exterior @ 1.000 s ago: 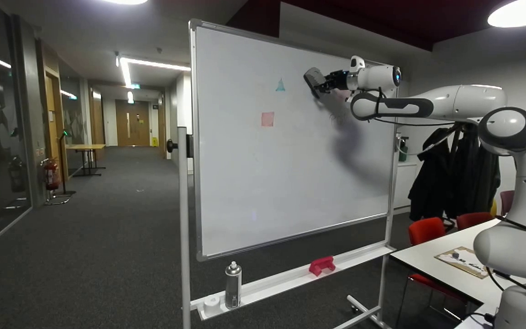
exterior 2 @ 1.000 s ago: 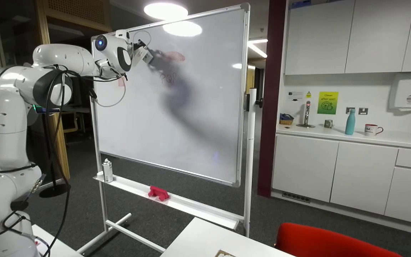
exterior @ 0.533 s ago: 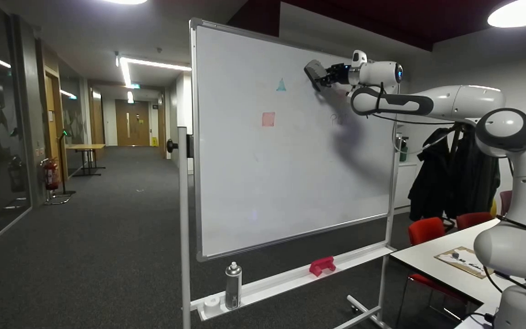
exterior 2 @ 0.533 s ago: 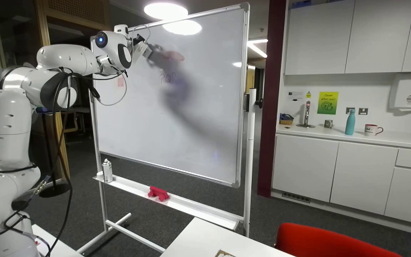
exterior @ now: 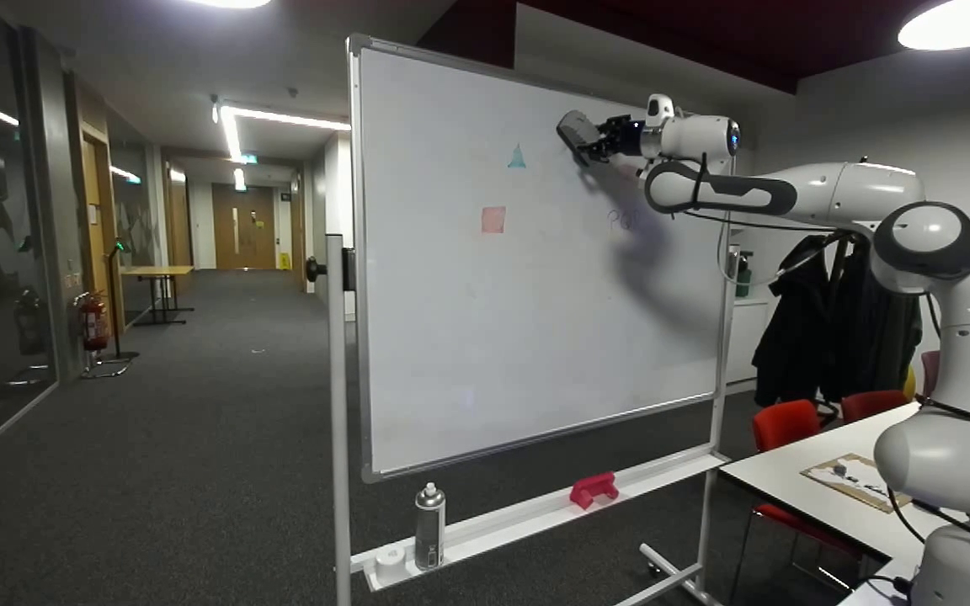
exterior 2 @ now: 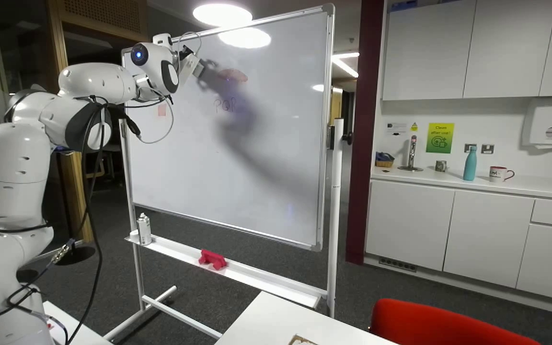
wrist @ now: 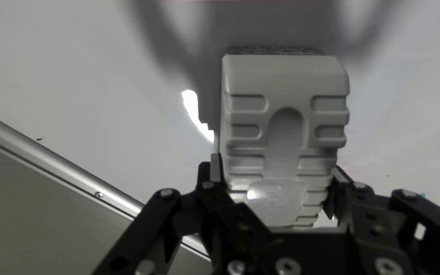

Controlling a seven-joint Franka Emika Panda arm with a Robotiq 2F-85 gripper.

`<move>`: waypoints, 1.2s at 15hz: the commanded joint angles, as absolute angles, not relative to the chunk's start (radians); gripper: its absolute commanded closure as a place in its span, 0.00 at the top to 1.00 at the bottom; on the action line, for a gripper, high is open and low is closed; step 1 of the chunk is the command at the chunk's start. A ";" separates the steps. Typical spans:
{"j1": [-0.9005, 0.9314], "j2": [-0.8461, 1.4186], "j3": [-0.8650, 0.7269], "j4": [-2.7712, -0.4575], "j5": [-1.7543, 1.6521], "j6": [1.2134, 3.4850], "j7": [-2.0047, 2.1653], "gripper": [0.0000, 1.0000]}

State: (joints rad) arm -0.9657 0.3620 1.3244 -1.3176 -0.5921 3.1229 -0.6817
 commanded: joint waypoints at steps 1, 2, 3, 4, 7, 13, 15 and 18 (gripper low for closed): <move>-0.952 0.430 1.366 -1.358 -0.638 3.084 -0.780 0.34; -0.955 0.434 1.374 -1.366 -0.648 3.083 -0.794 0.34; -0.959 0.435 1.381 -1.376 -0.656 3.083 -0.803 0.34; -0.963 0.435 1.387 -1.388 -0.664 3.087 -0.814 0.34; -0.969 0.432 1.404 -1.418 -0.683 3.088 -0.833 0.34; -0.952 0.397 1.384 -1.461 -0.690 3.129 -0.801 0.34; -0.940 0.379 1.365 -1.469 -0.685 3.158 -0.781 0.34; -0.923 0.359 1.337 -1.486 -0.681 3.196 -0.770 0.34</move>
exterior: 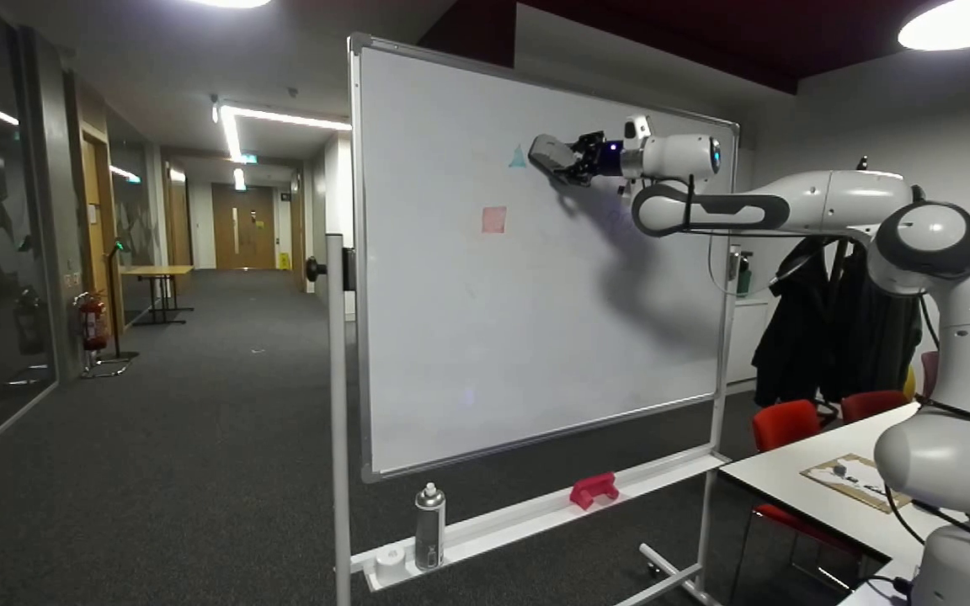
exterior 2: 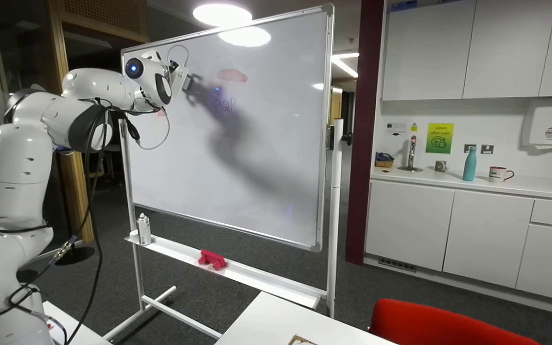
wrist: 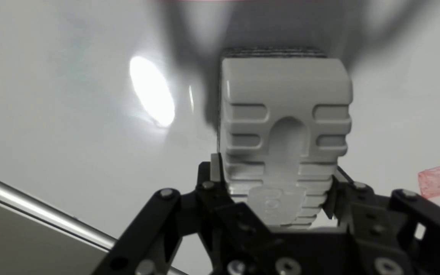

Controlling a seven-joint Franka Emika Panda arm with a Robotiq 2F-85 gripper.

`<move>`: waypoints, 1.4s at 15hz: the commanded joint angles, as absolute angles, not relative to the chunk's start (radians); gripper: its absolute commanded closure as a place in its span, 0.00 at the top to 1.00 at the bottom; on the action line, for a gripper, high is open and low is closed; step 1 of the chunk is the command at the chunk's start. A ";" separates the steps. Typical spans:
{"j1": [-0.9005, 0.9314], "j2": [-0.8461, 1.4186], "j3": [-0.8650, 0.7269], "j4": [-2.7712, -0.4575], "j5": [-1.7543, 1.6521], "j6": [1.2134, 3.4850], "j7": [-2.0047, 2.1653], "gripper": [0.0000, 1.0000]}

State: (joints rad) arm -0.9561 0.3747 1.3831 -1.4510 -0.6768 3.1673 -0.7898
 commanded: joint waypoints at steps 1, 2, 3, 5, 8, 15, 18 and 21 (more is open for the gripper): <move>-0.916 0.348 1.321 -1.493 -0.676 3.209 -0.760 0.34; -0.904 0.336 1.299 -1.499 -0.671 3.228 -0.749 0.34; -0.889 0.311 1.264 -1.506 -0.659 3.251 -0.722 0.34; -0.844 0.244 1.160 -1.517 -0.626 3.312 -0.651 0.34; -0.754 0.146 0.990 -1.553 -0.563 3.377 -0.576 0.34; -0.578 0.025 0.756 -1.658 -0.422 3.388 -0.596 0.34; -0.540 -0.007 0.715 -1.691 -0.376 3.370 -0.593 0.34; -0.357 -0.053 0.501 -1.707 -0.383 3.343 -0.490 0.34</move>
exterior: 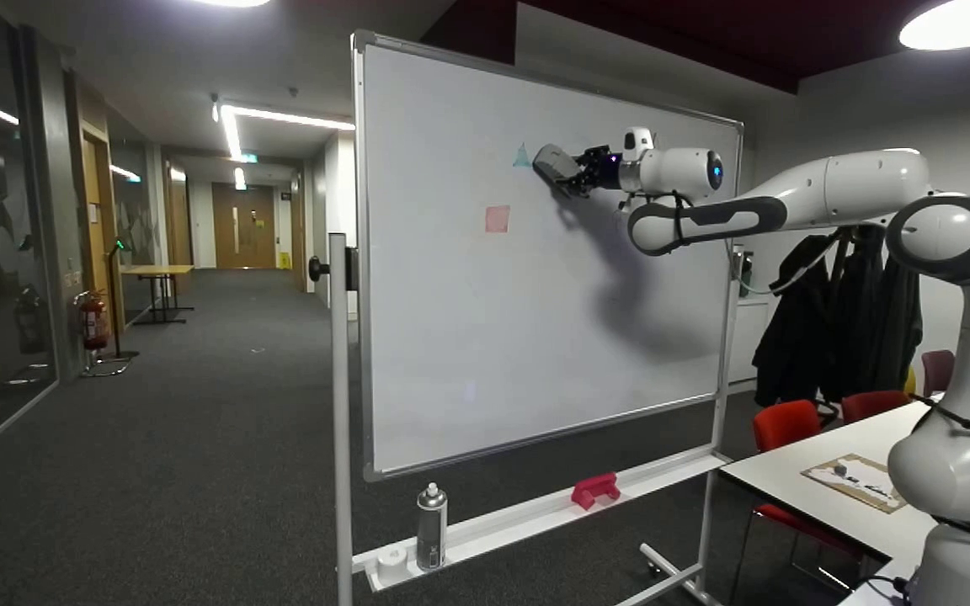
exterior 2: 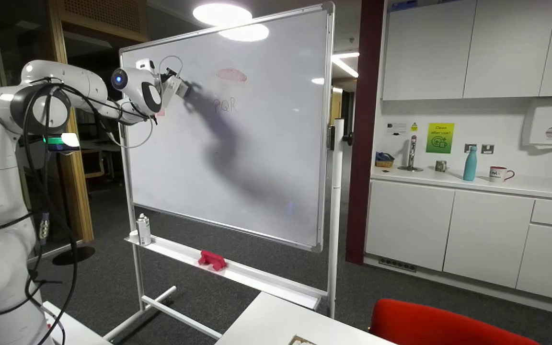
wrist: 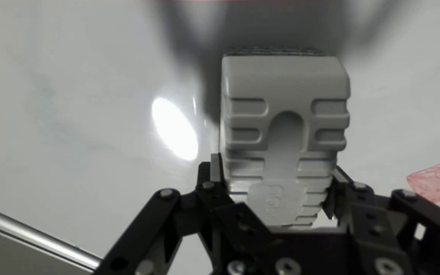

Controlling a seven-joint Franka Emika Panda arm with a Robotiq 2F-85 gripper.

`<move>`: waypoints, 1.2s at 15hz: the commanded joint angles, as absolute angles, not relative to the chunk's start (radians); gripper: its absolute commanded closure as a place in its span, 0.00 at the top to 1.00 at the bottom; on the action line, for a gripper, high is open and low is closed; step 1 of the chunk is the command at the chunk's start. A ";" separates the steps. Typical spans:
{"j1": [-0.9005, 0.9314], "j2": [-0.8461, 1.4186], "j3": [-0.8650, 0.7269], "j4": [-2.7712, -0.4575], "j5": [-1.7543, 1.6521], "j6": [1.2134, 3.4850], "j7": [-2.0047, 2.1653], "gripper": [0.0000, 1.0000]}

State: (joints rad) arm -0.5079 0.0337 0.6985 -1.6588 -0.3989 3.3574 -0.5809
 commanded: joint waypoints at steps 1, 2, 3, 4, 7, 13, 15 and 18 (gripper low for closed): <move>-0.286 -0.054 0.426 -1.699 -0.389 3.325 -0.462 0.34; -0.230 -0.061 0.357 -1.691 -0.393 3.308 -0.439 0.34; -0.188 -0.060 0.307 -1.682 -0.398 3.290 -0.426 0.34; -0.154 -0.060 0.266 -1.671 -0.403 3.272 -0.418 0.34; -0.263 -0.072 0.357 -1.664 -0.449 3.213 -0.352 0.34; -0.250 -0.063 0.354 -1.662 -0.461 3.189 -0.311 0.59; -0.251 -0.065 0.355 -1.662 -0.461 3.186 -0.311 0.59; -0.258 -0.062 0.358 -1.666 -0.474 3.199 -0.296 0.34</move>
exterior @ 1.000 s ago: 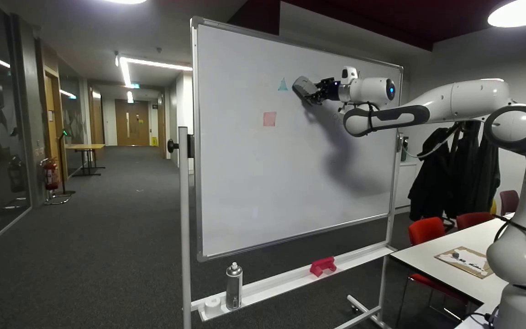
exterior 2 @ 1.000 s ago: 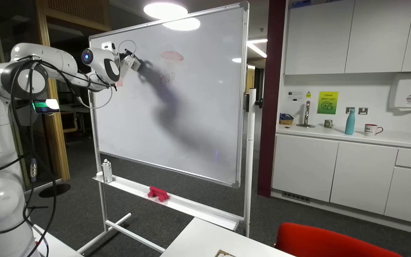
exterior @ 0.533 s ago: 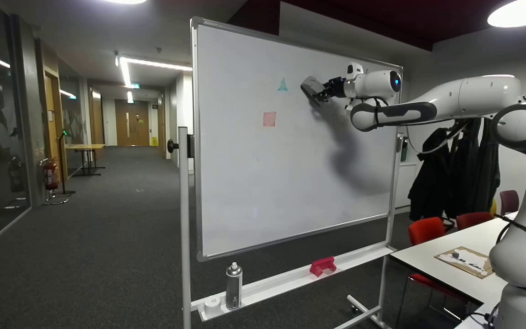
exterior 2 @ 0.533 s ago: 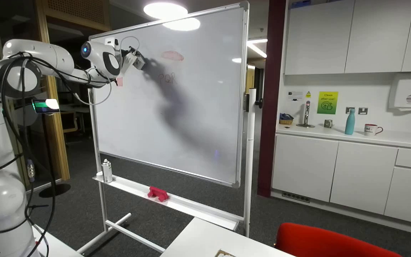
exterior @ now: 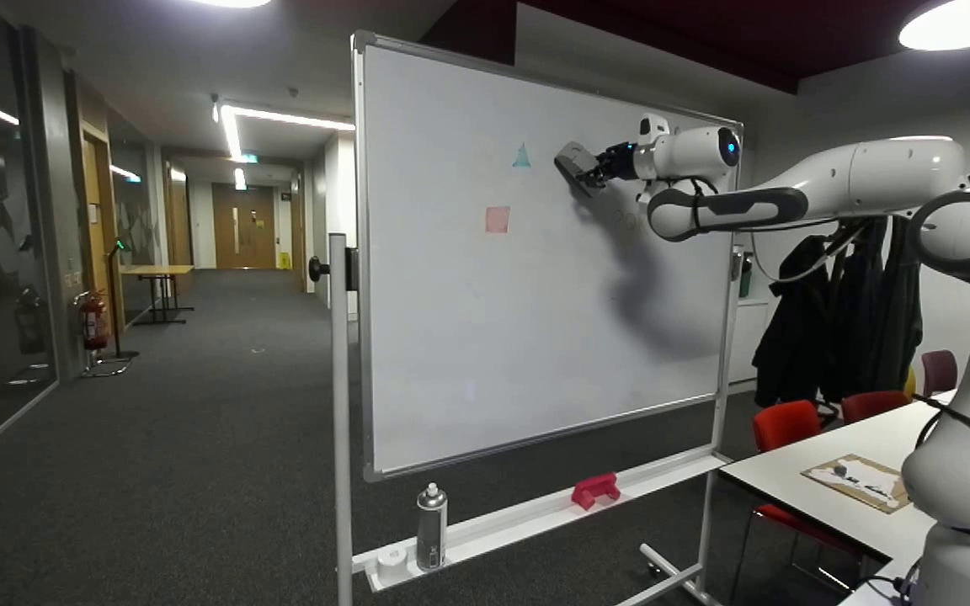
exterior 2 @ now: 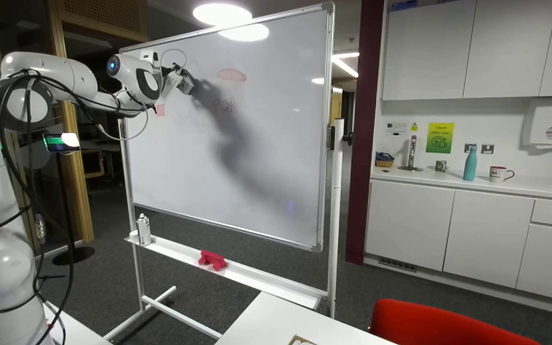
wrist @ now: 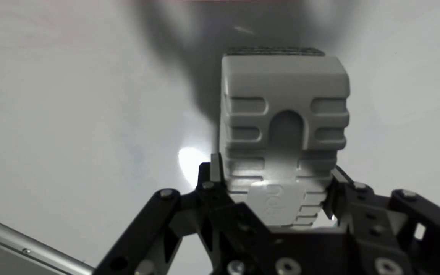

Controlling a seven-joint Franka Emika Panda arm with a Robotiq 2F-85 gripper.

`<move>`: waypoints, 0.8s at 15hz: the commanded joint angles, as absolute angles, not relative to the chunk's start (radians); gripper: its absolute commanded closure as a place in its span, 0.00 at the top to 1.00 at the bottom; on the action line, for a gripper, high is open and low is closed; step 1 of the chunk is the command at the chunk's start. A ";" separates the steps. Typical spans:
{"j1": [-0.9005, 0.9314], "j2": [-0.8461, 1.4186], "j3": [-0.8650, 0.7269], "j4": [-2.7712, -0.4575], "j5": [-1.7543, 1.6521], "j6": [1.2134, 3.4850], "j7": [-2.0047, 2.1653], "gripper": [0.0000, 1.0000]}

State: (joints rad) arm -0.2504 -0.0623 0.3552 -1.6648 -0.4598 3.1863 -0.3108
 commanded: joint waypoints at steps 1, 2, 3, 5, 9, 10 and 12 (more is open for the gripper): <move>-0.259 -0.062 0.361 -1.670 -0.480 3.198 -0.291 0.34; -0.262 -0.061 0.364 -1.671 -0.489 3.198 -0.283 0.34; -0.263 -0.060 0.367 -1.672 -0.497 3.198 -0.280 0.34; -0.267 -0.059 0.375 -1.669 -0.518 3.197 -0.267 0.34; -0.275 -0.049 0.395 -1.650 -0.610 3.189 -0.200 0.34; -0.275 -0.045 0.400 -1.645 -0.640 3.186 -0.179 0.34; -0.274 -0.038 0.410 -1.635 -0.705 3.180 -0.135 0.34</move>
